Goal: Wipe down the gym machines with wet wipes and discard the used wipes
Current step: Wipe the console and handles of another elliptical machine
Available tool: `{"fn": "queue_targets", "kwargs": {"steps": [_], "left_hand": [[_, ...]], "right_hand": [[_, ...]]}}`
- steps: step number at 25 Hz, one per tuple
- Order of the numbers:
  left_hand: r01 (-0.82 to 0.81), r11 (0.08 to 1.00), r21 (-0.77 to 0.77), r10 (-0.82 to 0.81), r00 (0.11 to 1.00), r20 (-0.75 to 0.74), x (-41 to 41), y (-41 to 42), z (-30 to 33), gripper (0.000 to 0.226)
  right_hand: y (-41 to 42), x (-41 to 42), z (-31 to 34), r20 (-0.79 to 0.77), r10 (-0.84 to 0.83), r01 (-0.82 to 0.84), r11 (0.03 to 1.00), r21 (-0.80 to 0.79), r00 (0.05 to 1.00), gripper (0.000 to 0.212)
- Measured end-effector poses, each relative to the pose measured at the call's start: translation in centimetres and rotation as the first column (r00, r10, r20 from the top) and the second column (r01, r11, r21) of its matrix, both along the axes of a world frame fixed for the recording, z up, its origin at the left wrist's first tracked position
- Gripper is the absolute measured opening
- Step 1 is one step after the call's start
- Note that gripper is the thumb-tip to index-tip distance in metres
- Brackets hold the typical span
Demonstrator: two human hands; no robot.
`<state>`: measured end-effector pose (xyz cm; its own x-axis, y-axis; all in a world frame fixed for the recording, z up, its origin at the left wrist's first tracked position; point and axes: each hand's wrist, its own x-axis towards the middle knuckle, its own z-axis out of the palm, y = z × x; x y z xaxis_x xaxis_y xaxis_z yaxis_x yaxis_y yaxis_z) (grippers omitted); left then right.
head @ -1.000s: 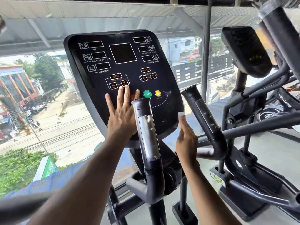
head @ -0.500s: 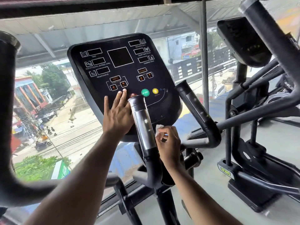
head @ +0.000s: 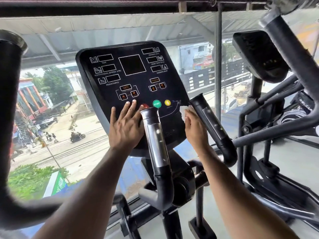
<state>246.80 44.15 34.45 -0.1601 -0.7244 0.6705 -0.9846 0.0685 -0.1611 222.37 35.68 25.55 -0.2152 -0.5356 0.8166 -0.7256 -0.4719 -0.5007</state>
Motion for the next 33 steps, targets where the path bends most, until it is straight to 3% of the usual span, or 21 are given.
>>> {"fn": "queue_targets", "kwargs": {"steps": [3, 5, 7, 10, 14, 18, 23, 26, 28, 33], "left_hand": [[-0.004, 1.0, -0.001, 0.004, 1.0, -0.003, -0.1, 0.1, 0.1, 0.074], [-0.004, 1.0, -0.003, 0.004, 1.0, -0.001, -0.1, 0.1, 0.1, 0.076], [-0.004, 1.0, 0.0, 0.004, 1.0, -0.005, -0.1, 0.0, 0.1, 0.076], [0.002, 1.0, -0.003, -0.002, 1.0, -0.002, -0.2, 0.2, 0.2, 0.078], [0.013, 1.0, 0.002, -0.013, 1.0, -0.016, -0.4, 0.4, 0.4, 0.083], [0.043, 0.999, 0.0, -0.043, 0.999, -0.026, -0.3, 0.6, 0.7, 0.086], [0.021, 0.996, -0.088, -0.025, 0.998, -0.049, -0.2, 0.1, 0.0, 0.075], [-0.057, 0.974, -0.218, 0.005, 0.973, -0.231, 0.3, -0.7, -1.1, 0.058], [-0.117, 0.958, -0.263, 0.017, 0.936, -0.353, 0.6, -1.1, -1.5, 0.049], [-0.106, 0.949, -0.296, -0.014, 0.925, -0.379, 0.9, -1.6, -1.7, 0.051]], "right_hand": [[-1.1, 1.6, 2.3, -0.177, 0.039, -0.006, 0.983, 0.183, 0.983, 0.049], [0.0, 2.8, 2.9, -0.283, 0.049, 0.042, 0.951, 0.305, 0.958, 0.065], [2.8, 3.3, 1.5, -0.408, 0.062, 0.093, 0.933, 0.348, 0.911, 0.08], [6.3, 2.3, -1.1, -0.519, 0.09, 0.149, 0.904, 0.401, 0.85, 0.083], [4.2, 2.2, 3.0, -0.397, 0.06, 0.165, 0.845, 0.509, 0.916, 0.085], [0.7, 5.7, 6.9, -0.364, -0.058, 0.233, 0.859, 0.457, 0.93, 0.099], [2.2, 5.4, 6.9, -0.442, -0.053, 0.253, 0.877, 0.408, 0.895, 0.078], [3.3, 5.7, 6.0, -0.436, 0.08, 0.116, 0.908, 0.403, 0.896, 0.09], [3.4, 5.7, 5.9, -0.464, 0.101, 0.116, 0.902, 0.417, 0.88, 0.103], [-2.7, 6.7, 10.0, -0.336, 0.027, 0.131, 0.89, 0.437, 0.942, 0.091]]}}
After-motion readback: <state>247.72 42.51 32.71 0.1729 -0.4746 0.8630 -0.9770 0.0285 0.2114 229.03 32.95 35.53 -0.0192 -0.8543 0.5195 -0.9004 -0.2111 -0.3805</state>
